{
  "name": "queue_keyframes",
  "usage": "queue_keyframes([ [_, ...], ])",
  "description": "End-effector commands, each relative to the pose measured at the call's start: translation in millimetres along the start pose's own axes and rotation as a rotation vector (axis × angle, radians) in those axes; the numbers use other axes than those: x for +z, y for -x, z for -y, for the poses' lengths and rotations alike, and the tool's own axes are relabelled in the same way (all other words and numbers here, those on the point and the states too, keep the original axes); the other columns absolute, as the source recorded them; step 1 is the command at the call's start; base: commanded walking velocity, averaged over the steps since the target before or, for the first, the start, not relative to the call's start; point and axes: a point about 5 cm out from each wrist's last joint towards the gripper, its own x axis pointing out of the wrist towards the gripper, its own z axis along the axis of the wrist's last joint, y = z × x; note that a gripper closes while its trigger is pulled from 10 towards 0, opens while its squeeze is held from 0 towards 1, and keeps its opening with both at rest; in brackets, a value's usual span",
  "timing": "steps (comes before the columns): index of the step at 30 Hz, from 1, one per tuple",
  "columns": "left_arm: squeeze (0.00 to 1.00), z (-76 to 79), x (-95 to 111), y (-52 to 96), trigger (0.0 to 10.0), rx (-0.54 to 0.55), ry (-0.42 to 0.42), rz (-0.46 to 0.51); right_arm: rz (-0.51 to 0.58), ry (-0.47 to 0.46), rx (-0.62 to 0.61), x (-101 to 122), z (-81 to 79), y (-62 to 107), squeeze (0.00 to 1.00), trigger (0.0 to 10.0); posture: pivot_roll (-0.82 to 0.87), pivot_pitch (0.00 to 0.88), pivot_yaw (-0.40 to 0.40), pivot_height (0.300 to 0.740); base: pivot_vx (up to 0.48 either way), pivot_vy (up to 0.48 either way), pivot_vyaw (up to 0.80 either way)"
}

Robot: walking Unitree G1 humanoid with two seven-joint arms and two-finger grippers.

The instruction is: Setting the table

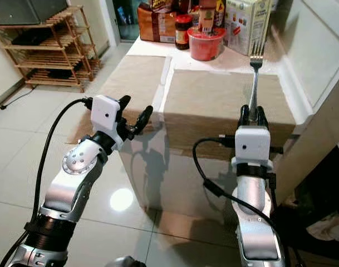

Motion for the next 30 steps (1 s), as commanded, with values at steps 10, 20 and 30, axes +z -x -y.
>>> queue_keyframes([
  [10, 0.0, -1.5, 4, -2.6, 10.0, 0.001, 0.034, 0.018, 0.018, 0.008, -0.002, 2, 2.1, 0.4, 0.0, 0.0, -0.01, 0.0, 0.086, 0.727, -0.065, 0.0, 0.0],
  [20, 0.0, -1.5, 5, -3.0, 10.0, -0.004, 0.048, 0.022, -0.013, 0.009, 0.008, -4, -0.7, 0.2, 0.0, 0.0, -0.01, 0.0, 0.083, 0.727, -0.312, 0.0, 0.0],
  [30, 0.0, 0.5, 6, -2.9, 10.0, -0.022, 0.035, 0.038, -0.037, 0.011, 0.018, -8, -1.6, 0.1, 0.0, 0.0, -0.01, 0.0, 0.083, 0.727, -0.06, 0.0, 0.0],
])
